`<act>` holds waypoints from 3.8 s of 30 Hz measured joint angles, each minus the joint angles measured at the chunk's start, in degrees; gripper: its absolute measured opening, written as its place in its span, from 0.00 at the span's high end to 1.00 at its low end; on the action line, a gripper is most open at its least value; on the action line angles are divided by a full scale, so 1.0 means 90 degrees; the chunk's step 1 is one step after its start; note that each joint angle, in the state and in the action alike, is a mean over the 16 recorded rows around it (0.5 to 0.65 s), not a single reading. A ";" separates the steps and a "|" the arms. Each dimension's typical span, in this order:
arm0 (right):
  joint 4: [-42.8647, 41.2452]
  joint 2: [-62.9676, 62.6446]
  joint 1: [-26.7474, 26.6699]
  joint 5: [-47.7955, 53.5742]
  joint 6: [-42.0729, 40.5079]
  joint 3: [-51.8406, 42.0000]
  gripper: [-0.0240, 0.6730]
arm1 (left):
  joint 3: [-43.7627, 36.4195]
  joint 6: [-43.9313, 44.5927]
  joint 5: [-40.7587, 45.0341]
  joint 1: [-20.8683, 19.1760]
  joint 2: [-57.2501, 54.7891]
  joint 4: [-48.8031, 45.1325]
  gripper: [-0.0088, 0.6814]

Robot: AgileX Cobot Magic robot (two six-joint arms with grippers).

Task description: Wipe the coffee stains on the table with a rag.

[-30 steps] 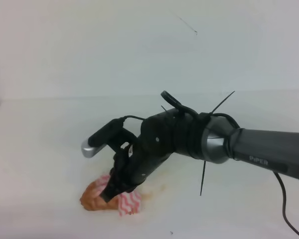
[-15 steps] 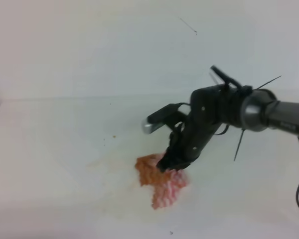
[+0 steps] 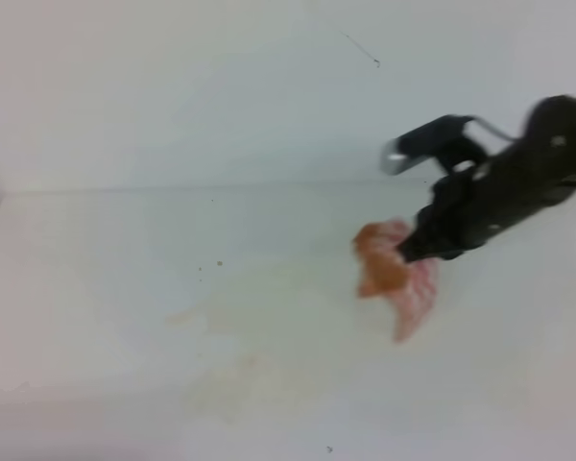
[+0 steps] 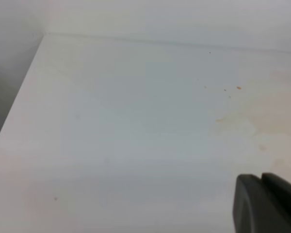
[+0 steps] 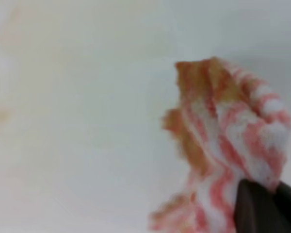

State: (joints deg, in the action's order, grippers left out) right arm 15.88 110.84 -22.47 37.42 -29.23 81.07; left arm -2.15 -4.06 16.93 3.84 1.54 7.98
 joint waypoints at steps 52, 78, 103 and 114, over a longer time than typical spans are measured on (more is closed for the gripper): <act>-0.0380 -0.8110 0.0874 -0.2245 0.0787 -0.6283 0.96 | 0.0000 0.0000 0.0000 0.0000 0.0000 0.0000 0.99; -0.0757 -1.1958 0.2092 -0.2392 0.1109 -0.8816 0.96 | 0.0000 0.0000 0.0000 0.0000 0.0000 0.0000 0.99; -0.0918 -1.2463 0.2673 -0.2079 0.1599 -0.9137 0.97 | 0.0000 0.0000 0.0000 0.0000 0.0000 0.0000 0.99; -0.0919 -1.2467 0.2673 -0.2085 0.1601 -0.9149 0.97 | 0.0000 0.0000 0.0000 0.0000 0.0000 0.0000 0.99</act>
State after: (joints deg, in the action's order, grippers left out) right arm 7.61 -1.37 1.58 18.65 -14.82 -1.27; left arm -2.15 -4.06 16.93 3.84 1.54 7.98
